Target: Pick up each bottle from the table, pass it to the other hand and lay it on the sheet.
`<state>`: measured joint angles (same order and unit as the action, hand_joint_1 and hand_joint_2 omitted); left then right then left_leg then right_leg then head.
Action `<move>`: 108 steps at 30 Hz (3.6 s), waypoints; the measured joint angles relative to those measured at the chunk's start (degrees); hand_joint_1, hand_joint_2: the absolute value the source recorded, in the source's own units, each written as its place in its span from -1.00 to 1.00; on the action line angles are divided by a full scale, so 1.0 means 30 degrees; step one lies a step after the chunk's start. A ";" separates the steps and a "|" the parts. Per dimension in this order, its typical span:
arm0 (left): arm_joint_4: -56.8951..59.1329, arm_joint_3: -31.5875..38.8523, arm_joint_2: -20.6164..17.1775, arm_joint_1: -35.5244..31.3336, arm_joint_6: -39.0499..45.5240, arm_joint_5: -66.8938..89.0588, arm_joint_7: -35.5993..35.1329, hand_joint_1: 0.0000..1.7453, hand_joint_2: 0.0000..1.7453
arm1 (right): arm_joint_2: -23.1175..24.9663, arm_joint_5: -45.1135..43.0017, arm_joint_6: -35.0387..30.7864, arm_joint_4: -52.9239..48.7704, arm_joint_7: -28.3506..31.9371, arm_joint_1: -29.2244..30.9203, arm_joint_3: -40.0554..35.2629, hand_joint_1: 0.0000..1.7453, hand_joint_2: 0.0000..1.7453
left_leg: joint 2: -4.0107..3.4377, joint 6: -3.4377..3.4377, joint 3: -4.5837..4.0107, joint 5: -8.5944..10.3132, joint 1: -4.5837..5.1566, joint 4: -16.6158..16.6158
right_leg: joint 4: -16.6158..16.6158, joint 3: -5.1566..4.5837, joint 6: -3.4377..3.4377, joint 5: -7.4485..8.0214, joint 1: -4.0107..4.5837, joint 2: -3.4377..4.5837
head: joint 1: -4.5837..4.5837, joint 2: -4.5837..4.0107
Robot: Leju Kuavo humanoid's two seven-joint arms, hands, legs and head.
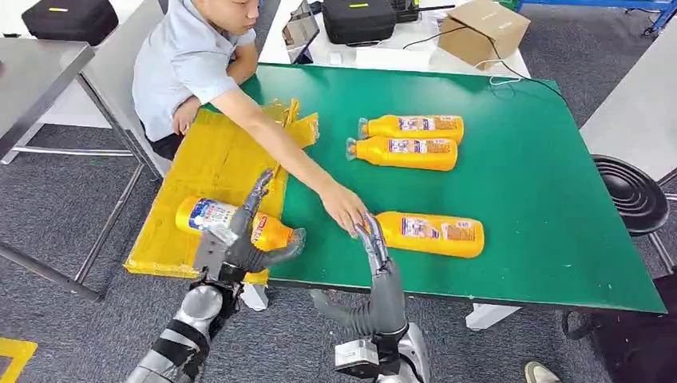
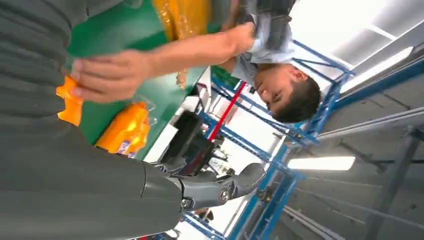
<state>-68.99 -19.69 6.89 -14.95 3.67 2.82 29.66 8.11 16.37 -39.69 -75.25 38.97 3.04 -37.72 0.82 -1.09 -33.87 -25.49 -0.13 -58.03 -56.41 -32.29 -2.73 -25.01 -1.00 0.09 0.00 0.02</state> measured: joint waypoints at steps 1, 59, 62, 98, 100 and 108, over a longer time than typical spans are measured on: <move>-0.0728 0.0095 0.0102 0.0299 0.0000 -0.0182 -0.0036 -1.00 1.00 | -0.0015 0.0000 -0.0007 0.0000 0.0000 -0.0007 0.0058 -1.00 1.00 | -0.0004 0.0000 0.0000 0.0000 0.0000 0.0000 | 0.0000 -0.0001 0.0000 0.0000 0.0000 0.0002 | 0.0007 0.0000; -0.6707 -0.2040 0.0852 0.5563 0.0969 -0.2775 0.2383 -1.00 1.00 | -0.2848 1.3063 0.1246 1.4237 -0.4794 0.7932 0.9616 -1.00 1.00 | 0.0018 -0.0052 -0.0012 0.0024 0.0007 -0.0012 | 0.0015 0.0007 -0.0032 0.0026 0.0000 -0.0004 | 0.0014 0.0000; -0.6591 -0.2040 0.0910 0.5547 0.0998 -0.2775 0.2368 -1.00 1.00 | -0.2761 1.3063 0.1246 1.4687 -0.4809 0.8011 0.9515 -1.00 1.00 | 0.0013 -0.0053 -0.0015 0.0020 0.0007 -0.0012 | 0.0016 0.0002 -0.0033 0.0025 0.0000 -0.0002 | 0.0014 0.0000; -0.8092 -0.1457 0.0976 0.6854 -0.0204 -0.2046 0.0445 -1.00 1.00 | -0.3278 1.9940 0.7738 1.3012 -1.5322 0.8893 0.5559 -1.00 1.00 | 0.0002 -0.0053 0.0142 0.0015 0.0007 -0.0011 | 0.0034 0.0122 -0.0031 0.0024 0.0001 0.0004 | 0.0015 0.0000; -0.8092 -0.1429 0.0976 0.6907 -0.0211 -0.1952 0.0437 -1.00 1.00 | -0.3285 1.9715 0.7984 1.2983 -1.5307 0.8685 0.5566 -1.00 1.00 | 0.0003 -0.0052 0.0143 0.0013 0.0006 -0.0011 | 0.0036 0.0119 -0.0029 0.0022 0.0002 0.0004 | 0.0015 0.0000; -0.8092 -0.1385 0.0976 0.7013 -0.0255 -0.1733 0.0401 -1.00 1.00 | -0.3665 1.9256 0.8036 1.2866 -1.5395 0.7926 0.5661 1.00 1.00 | 0.0001 -0.0053 0.0227 -0.0008 0.0004 -0.0007 | 0.0048 0.0073 -0.0022 0.0012 0.0003 0.0005 | 0.0022 0.0000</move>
<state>-93.26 -23.85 9.81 6.09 2.91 -2.38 30.86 -2.89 74.14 -15.58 -36.65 -7.21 26.81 -20.74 0.82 -1.25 -33.19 -25.51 -0.12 -58.05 -56.27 -32.07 -2.79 -24.98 -0.99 0.10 0.07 0.02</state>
